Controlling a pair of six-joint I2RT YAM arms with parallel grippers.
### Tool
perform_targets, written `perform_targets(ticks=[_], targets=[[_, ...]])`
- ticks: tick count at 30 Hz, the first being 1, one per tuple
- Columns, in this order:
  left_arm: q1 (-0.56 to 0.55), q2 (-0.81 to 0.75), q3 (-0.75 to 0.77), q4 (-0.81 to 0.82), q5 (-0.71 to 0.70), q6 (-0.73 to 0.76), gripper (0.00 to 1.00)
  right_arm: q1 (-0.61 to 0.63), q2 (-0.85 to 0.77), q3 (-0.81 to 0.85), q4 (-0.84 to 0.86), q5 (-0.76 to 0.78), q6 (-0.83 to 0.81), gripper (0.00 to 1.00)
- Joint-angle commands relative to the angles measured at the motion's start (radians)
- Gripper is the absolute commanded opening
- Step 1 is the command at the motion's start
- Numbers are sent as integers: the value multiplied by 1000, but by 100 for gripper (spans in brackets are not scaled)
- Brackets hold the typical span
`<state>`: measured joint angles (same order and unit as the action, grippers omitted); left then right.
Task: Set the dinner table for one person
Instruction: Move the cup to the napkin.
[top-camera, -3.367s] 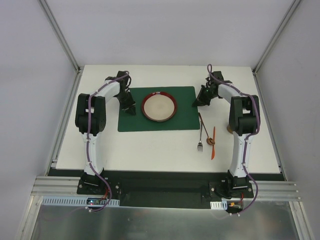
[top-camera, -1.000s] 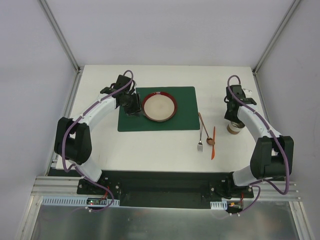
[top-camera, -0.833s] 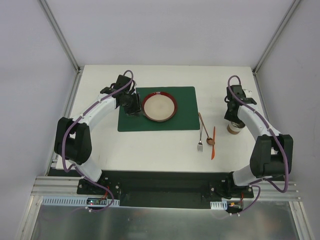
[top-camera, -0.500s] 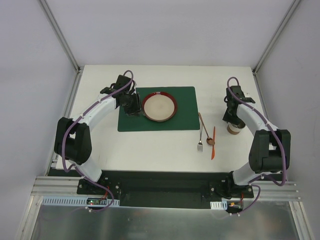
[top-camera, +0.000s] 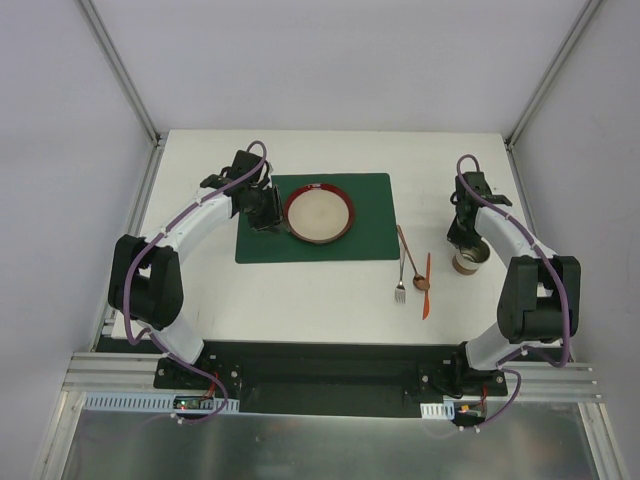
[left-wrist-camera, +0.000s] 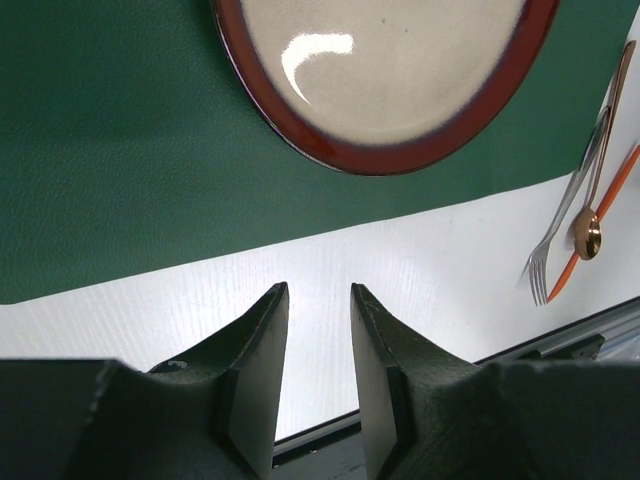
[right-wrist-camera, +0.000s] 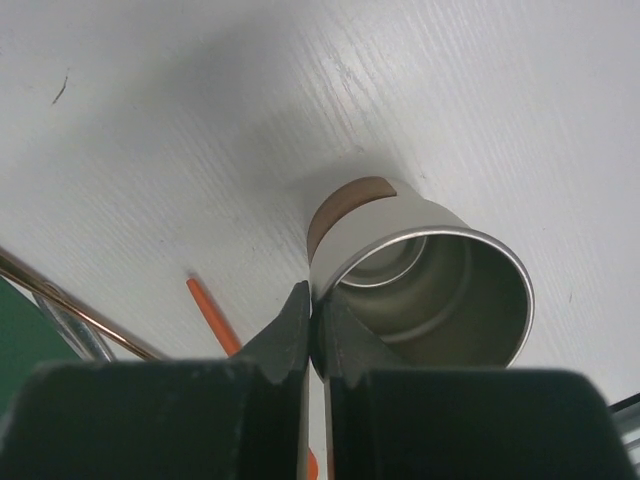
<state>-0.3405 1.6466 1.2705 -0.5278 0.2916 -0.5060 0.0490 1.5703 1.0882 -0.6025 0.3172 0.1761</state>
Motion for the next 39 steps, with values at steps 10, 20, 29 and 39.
perform_targets(ticks=[10, 20, 29, 39], targets=[[-3, -14, 12, 3, 57, 14, 31, -3, 80, 130, -62, -30, -24, 0], [-2, 9, 27, 5, 66, 11, 30, 51, 135, 286, -102, -36, -64, 0], [-2, 19, 30, 5, 72, 7, 30, 158, 218, 450, -140, 20, -135, 0], [-2, 12, 24, 5, 58, 17, 30, 265, 341, 593, -166, 80, -202, 0]])
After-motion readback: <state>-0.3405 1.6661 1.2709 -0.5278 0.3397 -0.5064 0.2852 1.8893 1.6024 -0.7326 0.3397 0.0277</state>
